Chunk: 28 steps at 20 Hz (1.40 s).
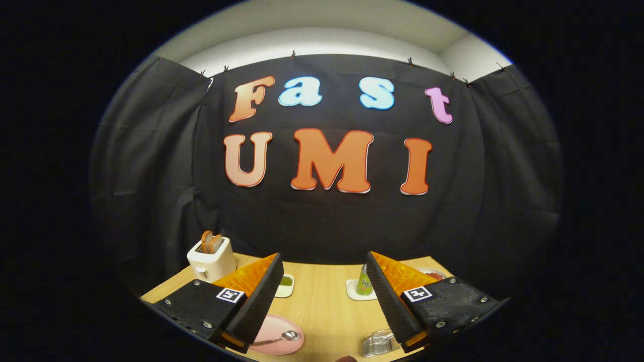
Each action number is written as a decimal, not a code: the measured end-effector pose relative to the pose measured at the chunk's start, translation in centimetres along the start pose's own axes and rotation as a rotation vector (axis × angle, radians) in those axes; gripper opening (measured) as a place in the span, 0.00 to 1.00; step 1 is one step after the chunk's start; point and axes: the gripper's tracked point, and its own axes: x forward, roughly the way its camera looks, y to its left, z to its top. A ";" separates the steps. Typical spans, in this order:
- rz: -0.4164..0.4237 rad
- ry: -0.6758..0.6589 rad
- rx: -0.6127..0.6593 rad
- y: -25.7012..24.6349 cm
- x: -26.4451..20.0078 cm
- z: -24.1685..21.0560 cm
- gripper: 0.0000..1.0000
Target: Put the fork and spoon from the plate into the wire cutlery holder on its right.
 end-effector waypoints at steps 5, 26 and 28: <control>0.030 0.264 0.082 4.1 2.1 -7.5 0.97; -0.052 1.186 0.244 10.4 0.4 -28.6 0.75; -0.065 1.246 0.320 11.0 0.1 -29.8 0.68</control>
